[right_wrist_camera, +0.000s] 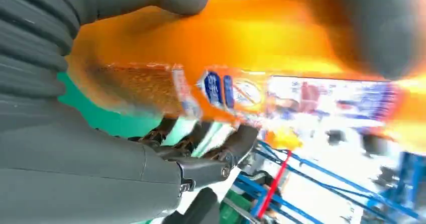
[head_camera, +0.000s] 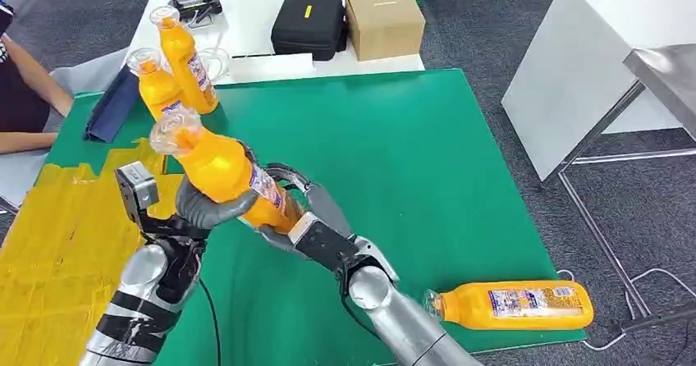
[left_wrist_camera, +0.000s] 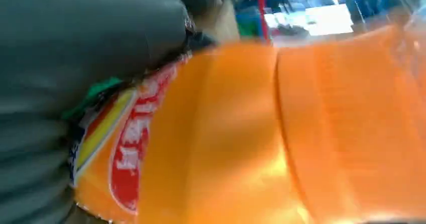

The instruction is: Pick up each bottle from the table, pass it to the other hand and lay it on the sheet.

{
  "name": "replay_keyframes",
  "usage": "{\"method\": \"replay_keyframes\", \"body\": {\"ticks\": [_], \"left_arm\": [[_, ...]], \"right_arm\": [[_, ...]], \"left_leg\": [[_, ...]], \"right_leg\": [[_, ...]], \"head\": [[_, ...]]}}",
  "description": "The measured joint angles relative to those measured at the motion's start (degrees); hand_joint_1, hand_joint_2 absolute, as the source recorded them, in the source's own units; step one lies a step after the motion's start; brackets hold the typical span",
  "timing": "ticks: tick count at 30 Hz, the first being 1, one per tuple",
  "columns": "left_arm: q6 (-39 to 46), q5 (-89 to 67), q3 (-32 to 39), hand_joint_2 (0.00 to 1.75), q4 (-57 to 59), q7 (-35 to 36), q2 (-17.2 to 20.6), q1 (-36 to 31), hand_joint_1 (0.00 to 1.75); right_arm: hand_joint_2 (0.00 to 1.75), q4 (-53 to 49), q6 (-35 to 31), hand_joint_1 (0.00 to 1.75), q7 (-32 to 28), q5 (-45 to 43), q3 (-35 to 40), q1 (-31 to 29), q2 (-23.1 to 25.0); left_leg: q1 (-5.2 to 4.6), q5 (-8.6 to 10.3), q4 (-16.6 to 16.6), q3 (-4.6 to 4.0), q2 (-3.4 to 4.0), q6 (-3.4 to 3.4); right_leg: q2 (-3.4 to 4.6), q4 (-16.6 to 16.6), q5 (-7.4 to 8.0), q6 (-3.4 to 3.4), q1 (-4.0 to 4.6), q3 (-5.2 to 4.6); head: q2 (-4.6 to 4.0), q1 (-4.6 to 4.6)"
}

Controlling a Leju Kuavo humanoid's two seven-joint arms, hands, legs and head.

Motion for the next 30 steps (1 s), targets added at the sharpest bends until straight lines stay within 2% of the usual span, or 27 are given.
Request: {"method": "replay_keyframes", "body": {"ticks": [1, 2, 5, 7, 13, 15, 16, 19, 23, 30], "left_arm": [[0.9, -0.5, 0.6, 1.75, 0.0, -0.1, 0.1, 0.2, 1.75], [1.6, -0.9, 1.2, 1.75, 0.0, -0.2, 0.5, 0.3, 1.75], [5.6, -4.7, 3.3, 1.75, -0.7, -1.4, 1.7, 0.8, 1.75], [12.3, -14.0, 4.9, 1.75, -1.9, -2.8, 2.6, 1.0, 1.75], [22.8, -31.3, 8.4, 1.75, -5.3, -2.9, 5.1, 1.2, 1.75], [24.0, -34.1, 9.5, 1.75, -6.1, -2.9, 5.8, 1.3, 1.75], [24.7, -35.3, 9.9, 1.75, -6.3, -2.9, 6.1, 1.3, 1.75], [28.0, -44.6, 10.3, 1.75, -6.6, -2.3, 7.4, 1.4, 1.75], [31.5, -64.6, 12.3, 1.75, -5.2, 2.6, 12.3, 1.5, 1.75], [31.6, -78.1, 15.3, 1.75, 2.3, 6.1, 18.5, 1.6, 1.75]], "right_arm": [[1.75, -1.0, -0.3, 0.0, -0.3, -0.1, -0.1, 0.4, -0.1], [0.0, -1.8, -0.6, 0.0, -0.6, -0.4, -0.3, 0.8, -0.3], [0.0, -5.8, -1.6, 0.0, -0.9, -1.1, -1.0, 2.5, -1.4], [0.0, -9.4, -2.0, 0.0, -1.3, -1.6, -1.9, 4.1, -2.6], [0.0, -17.1, -0.9, 0.0, -2.2, -3.5, -4.2, 7.6, -5.3], [0.0, -19.1, -0.5, 0.0, -2.5, -3.8, -5.0, 8.7, -5.9], [1.75, -19.7, -0.3, 0.0, -2.6, -3.8, -5.3, 8.9, -6.1], [1.75, -21.3, 0.2, 0.0, -2.8, -5.4, -6.2, 9.4, -6.7], [1.75, -24.5, 0.8, 0.0, -2.7, -7.8, -8.9, 10.7, -8.1], [1.75, -27.6, 0.7, 0.0, -2.6, -8.8, -13.2, 12.3, -9.7]], "left_leg": [[0.0, 0.0, 0.0, 0.0, 0.0, 0.0], [0.01, 0.0, 0.0, 0.01, 0.01, 0.0], [0.02, 0.02, 0.0, 0.0, -0.05, -0.02], [0.02, 0.02, 0.0, 0.0, -0.01, -0.02], [0.0, 0.02, 0.0, -0.03, -0.03, -0.02], [0.0, 0.01, 0.0, -0.03, -0.02, -0.01], [0.0, 0.01, 0.0, -0.03, -0.01, -0.01], [0.0, 0.02, 0.0, -0.03, -0.02, -0.02], [0.01, 0.01, 0.0, 0.04, 0.03, -0.02], [0.05, 0.02, 0.0, 0.03, 0.05, -0.03]], "right_leg": [[0.0, 0.0, 0.0, 0.0, 0.0, -0.02], [0.01, 0.0, 0.0, 0.0, 0.0, -0.03], [-0.06, 0.0, -0.01, -0.01, 0.0, -0.02], [-0.01, 0.0, 0.0, -0.01, 0.0, -0.02], [-0.03, 0.0, -0.01, -0.01, -0.01, -0.02], [-0.02, 0.0, 0.0, -0.01, -0.01, -0.02], [-0.02, 0.0, 0.0, -0.01, -0.01, -0.02], [-0.02, 0.0, 0.0, -0.01, 0.0, -0.01], [0.05, 0.0, 0.0, -0.01, 0.0, -0.02], [0.06, 0.0, -0.01, -0.01, 0.02, -0.04]], "head": [[0.0, -0.04], [0.0, -0.02], [0.0, 0.0], [0.0, -0.02], [0.0, -0.02], [0.0, -0.02], [0.0, -0.02], [0.0, -0.02], [0.0, -0.02], [0.0, -0.02]]}}
